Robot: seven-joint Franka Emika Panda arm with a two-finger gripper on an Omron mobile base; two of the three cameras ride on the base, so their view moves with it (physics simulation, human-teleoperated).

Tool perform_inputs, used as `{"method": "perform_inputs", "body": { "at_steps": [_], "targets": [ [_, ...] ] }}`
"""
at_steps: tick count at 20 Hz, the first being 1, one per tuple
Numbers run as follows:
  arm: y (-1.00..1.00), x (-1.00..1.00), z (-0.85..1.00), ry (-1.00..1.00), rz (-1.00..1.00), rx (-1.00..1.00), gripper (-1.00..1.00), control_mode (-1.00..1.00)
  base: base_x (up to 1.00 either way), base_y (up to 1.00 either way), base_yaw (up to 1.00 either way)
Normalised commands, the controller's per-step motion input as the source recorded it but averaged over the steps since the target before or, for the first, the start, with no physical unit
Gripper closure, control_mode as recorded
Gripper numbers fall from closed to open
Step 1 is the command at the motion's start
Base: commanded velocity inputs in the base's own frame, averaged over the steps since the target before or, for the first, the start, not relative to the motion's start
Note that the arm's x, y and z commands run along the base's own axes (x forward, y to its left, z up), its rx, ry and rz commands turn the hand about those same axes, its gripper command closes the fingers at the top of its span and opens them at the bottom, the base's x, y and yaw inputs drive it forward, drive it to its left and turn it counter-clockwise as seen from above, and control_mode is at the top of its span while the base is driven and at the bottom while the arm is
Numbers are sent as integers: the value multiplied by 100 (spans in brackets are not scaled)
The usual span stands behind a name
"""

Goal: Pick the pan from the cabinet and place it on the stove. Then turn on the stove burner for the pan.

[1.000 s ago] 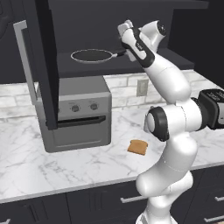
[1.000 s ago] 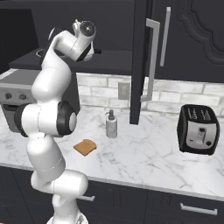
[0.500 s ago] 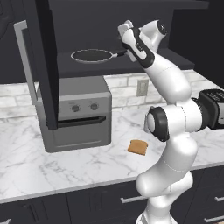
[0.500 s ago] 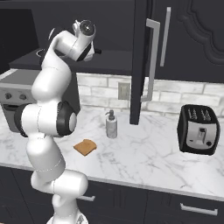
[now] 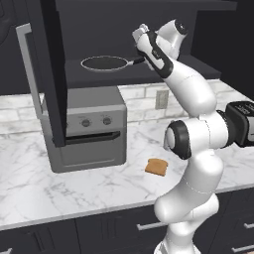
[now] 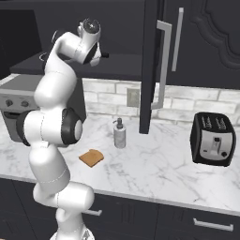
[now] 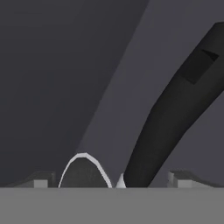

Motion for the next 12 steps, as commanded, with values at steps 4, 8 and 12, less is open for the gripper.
{"method": "perform_inputs", "body": {
  "at_steps": [4, 8, 12],
  "targets": [
    [-30, 0, -57, 10, -1, -3, -100, -100, 0, 0, 0],
    [-18, 11, -68, 6, -2, -2, -100, -100, 0, 0, 0],
    [-13, 19, -73, 1, -3, 0, -100, -100, 0, 0, 0]
  ]
}}
